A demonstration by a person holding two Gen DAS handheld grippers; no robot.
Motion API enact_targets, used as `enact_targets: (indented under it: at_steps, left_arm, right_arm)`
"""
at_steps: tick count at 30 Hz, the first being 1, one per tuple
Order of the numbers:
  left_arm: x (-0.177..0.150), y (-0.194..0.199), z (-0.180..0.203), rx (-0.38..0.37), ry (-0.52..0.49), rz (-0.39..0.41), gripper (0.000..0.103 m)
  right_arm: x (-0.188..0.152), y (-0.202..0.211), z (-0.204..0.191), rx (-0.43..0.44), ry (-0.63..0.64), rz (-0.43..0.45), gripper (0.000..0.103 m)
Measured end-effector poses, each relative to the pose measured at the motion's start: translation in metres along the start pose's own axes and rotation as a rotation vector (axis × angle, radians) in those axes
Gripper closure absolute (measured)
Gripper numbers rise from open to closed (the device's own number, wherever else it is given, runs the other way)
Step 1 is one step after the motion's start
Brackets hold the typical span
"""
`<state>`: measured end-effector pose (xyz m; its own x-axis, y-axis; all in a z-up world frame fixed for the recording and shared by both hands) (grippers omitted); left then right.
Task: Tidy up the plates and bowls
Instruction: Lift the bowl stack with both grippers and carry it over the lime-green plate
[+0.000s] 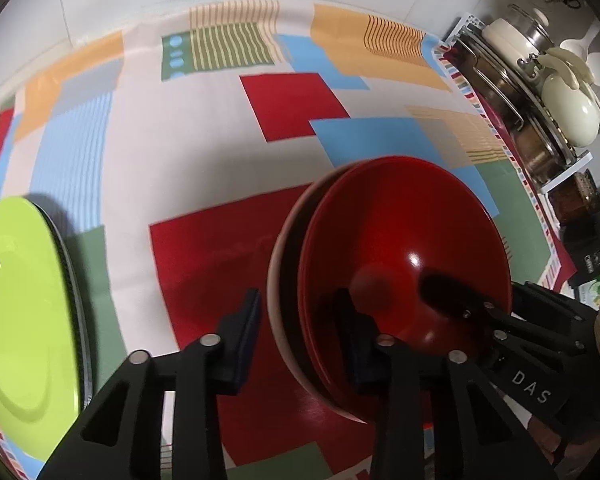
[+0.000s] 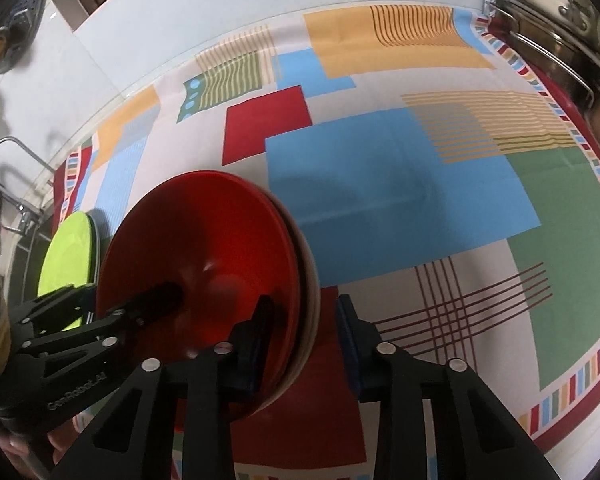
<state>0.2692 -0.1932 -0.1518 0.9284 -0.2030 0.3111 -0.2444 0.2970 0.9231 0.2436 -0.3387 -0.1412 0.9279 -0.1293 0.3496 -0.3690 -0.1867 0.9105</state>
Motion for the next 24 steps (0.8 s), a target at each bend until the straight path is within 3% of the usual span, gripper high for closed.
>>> enact_targets:
  at_steps: [3,24]
  left_arm:
    - [-0.0005,-0.0007,0.0000,-0.019,0.022,-0.011,0.072]
    - [0.0000,0.0032,0.0009,0.011,0.034,-0.019,0.072]
  right_arm:
    - [-0.0014,-0.0023,-0.0033,0.015,0.004,-0.017,0.077]
    - [-0.0030,-0.0016,-0.0056,-0.020,-0.028,-0.040,0.078]
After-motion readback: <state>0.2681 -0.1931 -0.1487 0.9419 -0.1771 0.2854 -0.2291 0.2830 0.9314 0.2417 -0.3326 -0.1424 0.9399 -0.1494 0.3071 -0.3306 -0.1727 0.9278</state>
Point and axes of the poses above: each gripper's, at about its wrist camera, not at the fingertips, and y roughly against the way its jaws point, z to its right, x to its top, the point moved 4 cm from there along -y, roughly the way its jaws point, and after that the axes turned 3 degrees about -z, right-handed, at the moved point
